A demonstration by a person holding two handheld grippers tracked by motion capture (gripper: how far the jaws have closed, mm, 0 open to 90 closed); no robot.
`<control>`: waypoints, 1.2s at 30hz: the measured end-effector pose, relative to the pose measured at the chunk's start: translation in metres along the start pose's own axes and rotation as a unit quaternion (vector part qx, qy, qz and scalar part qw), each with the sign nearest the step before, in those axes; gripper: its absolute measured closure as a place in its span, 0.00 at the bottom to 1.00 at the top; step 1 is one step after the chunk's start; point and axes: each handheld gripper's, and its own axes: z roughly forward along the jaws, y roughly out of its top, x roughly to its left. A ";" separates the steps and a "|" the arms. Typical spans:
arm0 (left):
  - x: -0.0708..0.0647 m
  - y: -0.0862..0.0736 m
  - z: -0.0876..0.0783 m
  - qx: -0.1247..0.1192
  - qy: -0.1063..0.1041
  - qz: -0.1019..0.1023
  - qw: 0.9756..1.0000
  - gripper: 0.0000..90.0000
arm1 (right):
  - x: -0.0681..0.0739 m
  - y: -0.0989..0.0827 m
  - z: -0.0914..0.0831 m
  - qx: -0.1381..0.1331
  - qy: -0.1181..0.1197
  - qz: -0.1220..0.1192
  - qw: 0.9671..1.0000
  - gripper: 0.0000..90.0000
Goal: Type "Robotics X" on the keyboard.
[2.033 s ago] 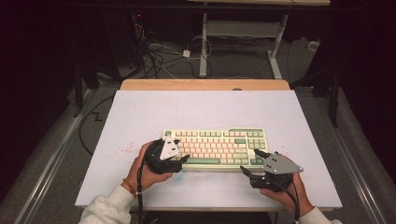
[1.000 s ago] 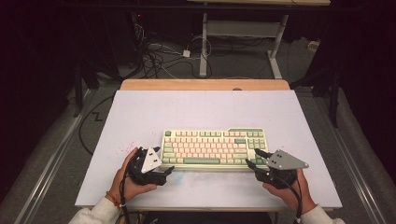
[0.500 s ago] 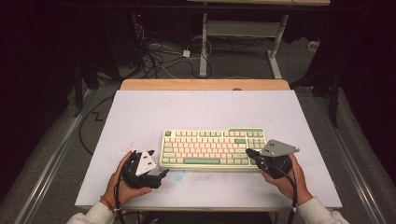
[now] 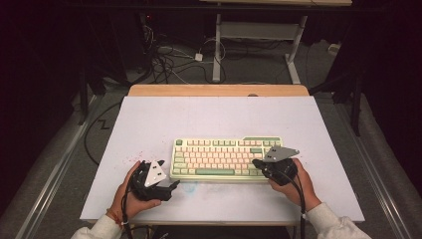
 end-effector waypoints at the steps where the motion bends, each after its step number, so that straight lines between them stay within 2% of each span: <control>1: 0.000 0.000 0.000 0.000 0.000 0.000 1.000 0.20 | 0.000 0.000 0.001 0.003 -0.001 0.000 1.000 1.00; 10: 0.000 0.001 0.000 0.003 -0.001 -0.002 1.000 0.21 | -0.002 -0.007 0.012 0.024 -0.004 0.003 1.000 1.00; 12: 0.001 0.002 -0.002 -0.001 0.000 -0.007 1.000 0.22 | -0.004 -0.009 0.014 0.018 -0.004 0.003 1.000 1.00; 15: 0.003 0.004 -0.008 -0.012 -0.003 -0.014 1.000 0.35 | -0.005 -0.010 0.013 0.020 -0.004 0.012 1.000 1.00; 16: 0.003 0.006 -0.010 -0.012 -0.001 -0.016 1.000 0.42 | -0.005 -0.011 0.013 0.019 -0.004 0.014 1.000 1.00; 20: 0.009 0.011 -0.016 -0.017 -0.025 -0.042 0.999 0.79 | -0.005 -0.011 0.013 0.018 -0.006 0.013 1.000 1.00; 23: 0.012 0.015 -0.019 -0.016 -0.027 -0.042 0.999 0.94 | -0.004 -0.011 0.013 0.017 -0.006 0.013 1.000 1.00; 27: 0.014 0.020 -0.017 -0.003 -0.032 -0.043 0.999 0.97 | -0.004 -0.012 0.013 0.016 -0.007 0.015 1.000 1.00; 29: 0.016 0.025 -0.015 0.003 -0.041 -0.049 0.998 0.97 | -0.004 -0.011 0.013 0.016 -0.007 0.015 1.000 1.00; 36: 0.015 0.045 -0.008 0.020 -0.048 -0.031 0.998 0.97 | -0.003 -0.012 0.012 0.016 -0.010 0.012 1.000 1.00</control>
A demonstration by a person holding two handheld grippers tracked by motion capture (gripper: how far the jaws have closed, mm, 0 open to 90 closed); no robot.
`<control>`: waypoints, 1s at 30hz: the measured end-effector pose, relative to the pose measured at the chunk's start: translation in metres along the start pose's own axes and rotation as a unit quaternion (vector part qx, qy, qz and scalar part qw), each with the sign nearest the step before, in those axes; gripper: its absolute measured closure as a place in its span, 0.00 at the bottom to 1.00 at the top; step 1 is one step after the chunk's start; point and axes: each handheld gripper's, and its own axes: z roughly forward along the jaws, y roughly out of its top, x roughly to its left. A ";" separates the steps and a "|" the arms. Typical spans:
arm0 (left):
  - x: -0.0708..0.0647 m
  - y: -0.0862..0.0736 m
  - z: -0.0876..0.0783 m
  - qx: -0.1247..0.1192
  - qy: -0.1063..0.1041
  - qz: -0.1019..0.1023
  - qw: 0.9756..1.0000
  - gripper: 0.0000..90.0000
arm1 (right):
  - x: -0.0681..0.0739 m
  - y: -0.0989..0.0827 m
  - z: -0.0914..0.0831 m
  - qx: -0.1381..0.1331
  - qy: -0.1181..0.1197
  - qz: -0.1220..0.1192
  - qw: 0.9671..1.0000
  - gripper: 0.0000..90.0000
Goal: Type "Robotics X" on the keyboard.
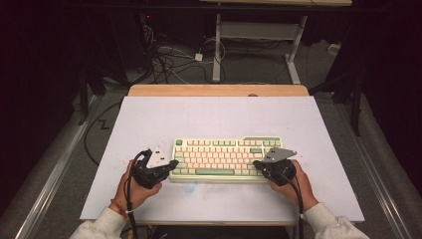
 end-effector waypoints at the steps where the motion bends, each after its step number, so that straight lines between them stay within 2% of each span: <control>1: 0.000 0.002 0.001 0.005 -0.002 0.002 1.000 0.97 | 0.000 0.000 0.000 0.000 -0.001 -0.001 1.000 1.00; 17: 0.001 0.024 0.021 0.037 -0.022 0.018 0.999 0.97 | 0.001 -0.001 0.000 -0.002 -0.003 -0.002 1.000 1.00; 30: -0.004 0.038 0.047 0.065 -0.040 0.036 0.996 0.97 | 0.002 -0.001 0.000 -0.002 -0.005 -0.003 1.000 1.00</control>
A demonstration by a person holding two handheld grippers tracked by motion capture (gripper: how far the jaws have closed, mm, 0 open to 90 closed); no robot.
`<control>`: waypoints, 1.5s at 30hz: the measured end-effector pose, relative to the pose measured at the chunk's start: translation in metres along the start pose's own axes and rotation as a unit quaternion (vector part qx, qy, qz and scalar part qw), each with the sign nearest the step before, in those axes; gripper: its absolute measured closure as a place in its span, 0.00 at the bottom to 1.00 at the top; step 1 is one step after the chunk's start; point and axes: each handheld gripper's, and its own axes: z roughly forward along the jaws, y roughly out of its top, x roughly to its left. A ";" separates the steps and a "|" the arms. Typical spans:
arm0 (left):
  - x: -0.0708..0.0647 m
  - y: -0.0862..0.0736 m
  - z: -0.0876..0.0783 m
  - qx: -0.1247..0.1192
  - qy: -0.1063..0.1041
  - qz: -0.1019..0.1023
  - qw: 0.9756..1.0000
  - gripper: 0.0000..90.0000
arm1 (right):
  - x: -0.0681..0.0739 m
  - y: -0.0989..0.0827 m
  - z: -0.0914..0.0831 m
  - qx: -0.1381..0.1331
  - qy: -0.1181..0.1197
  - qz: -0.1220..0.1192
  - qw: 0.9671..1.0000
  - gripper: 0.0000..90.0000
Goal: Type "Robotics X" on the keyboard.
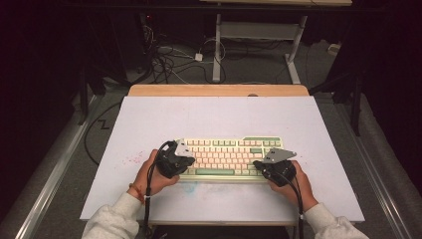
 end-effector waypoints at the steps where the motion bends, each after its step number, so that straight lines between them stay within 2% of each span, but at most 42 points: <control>1: 0.000 0.001 0.002 0.000 -0.002 -0.001 1.000 0.97 | 0.000 0.000 0.000 0.000 0.000 0.000 1.000 1.00; 6: -0.002 0.006 0.010 0.013 -0.006 0.011 1.000 0.96 | 0.000 0.000 0.000 0.000 -0.001 -0.001 1.000 1.00; 14: -0.003 0.008 0.021 0.024 -0.006 0.013 1.000 0.96 | 0.000 0.000 0.000 0.001 -0.001 -0.002 1.000 1.00; 38: -0.004 0.009 0.021 0.024 0.000 0.018 1.000 0.96 | 0.001 0.000 0.000 0.001 -0.003 -0.005 1.000 1.00; 41: -0.005 0.008 0.025 0.032 0.000 0.022 0.999 0.97 | 0.001 0.000 0.000 0.001 -0.003 -0.005 1.000 1.00; 45: -0.006 0.008 0.023 0.027 0.001 0.023 0.999 0.97 | 0.001 0.001 0.000 0.003 -0.003 -0.003 1.000 1.00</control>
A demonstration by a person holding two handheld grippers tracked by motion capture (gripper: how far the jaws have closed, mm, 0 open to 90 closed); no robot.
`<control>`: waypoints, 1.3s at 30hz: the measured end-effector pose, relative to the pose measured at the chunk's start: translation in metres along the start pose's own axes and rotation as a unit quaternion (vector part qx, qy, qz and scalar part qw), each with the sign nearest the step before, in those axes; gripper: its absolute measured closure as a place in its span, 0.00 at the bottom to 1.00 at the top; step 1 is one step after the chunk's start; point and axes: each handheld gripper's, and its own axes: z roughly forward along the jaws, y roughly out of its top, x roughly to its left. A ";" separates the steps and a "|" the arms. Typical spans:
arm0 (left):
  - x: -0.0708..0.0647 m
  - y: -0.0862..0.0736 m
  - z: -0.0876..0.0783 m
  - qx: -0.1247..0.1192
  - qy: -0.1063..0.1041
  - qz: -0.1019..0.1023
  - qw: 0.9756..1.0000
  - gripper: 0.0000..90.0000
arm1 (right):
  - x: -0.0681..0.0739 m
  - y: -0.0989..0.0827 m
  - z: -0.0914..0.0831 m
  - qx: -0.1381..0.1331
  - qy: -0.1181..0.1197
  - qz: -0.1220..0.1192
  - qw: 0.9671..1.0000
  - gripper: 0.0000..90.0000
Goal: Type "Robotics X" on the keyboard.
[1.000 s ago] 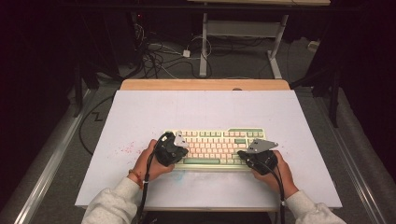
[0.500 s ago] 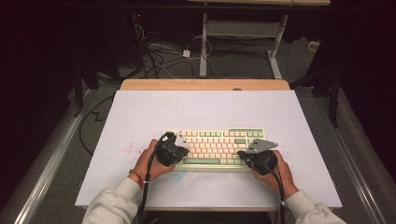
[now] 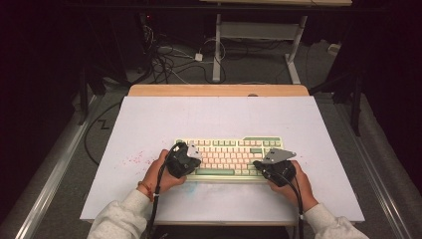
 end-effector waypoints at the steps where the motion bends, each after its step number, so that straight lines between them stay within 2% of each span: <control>1: -0.001 0.000 -0.001 -0.004 0.003 0.001 1.000 0.97 | 0.000 0.000 0.000 0.000 -0.001 -0.001 1.000 1.00; 5: -0.001 0.002 -0.008 -0.023 0.011 0.000 1.000 0.97 | 0.001 0.003 -0.005 -0.010 -0.003 -0.005 1.000 1.00; 13: -0.001 0.002 -0.012 -0.038 0.024 -0.002 0.999 0.95 | 0.003 0.007 -0.014 -0.029 -0.010 -0.008 1.000 1.00; 18: -0.001 0.000 -0.013 -0.052 0.034 -0.001 0.998 0.87 | 0.001 0.010 -0.021 -0.045 -0.008 0.000 0.999 1.00; 23: -0.001 -0.001 -0.014 -0.068 0.041 -0.004 0.997 0.73 | 0.001 0.013 -0.024 -0.057 -0.011 0.006 0.998 0.95; 25: -0.001 -0.002 -0.014 -0.075 0.048 -0.007 0.996 0.70 | 0.000 0.013 -0.025 -0.061 -0.014 0.006 0.998 0.91; 27: -0.002 -0.003 -0.014 -0.078 0.054 -0.005 0.995 0.62 | 0.000 0.013 -0.026 -0.065 -0.021 0.013 0.998 0.89; 32: -0.006 -0.003 -0.014 -0.092 0.072 -0.001 0.993 0.51 | -0.001 0.014 -0.028 -0.073 -0.020 0.014 0.997 0.79; 39: -0.009 -0.004 -0.015 -0.108 0.079 -0.001 0.991 0.40 | -0.002 0.013 -0.027 -0.085 -0.040 0.026 0.995 0.54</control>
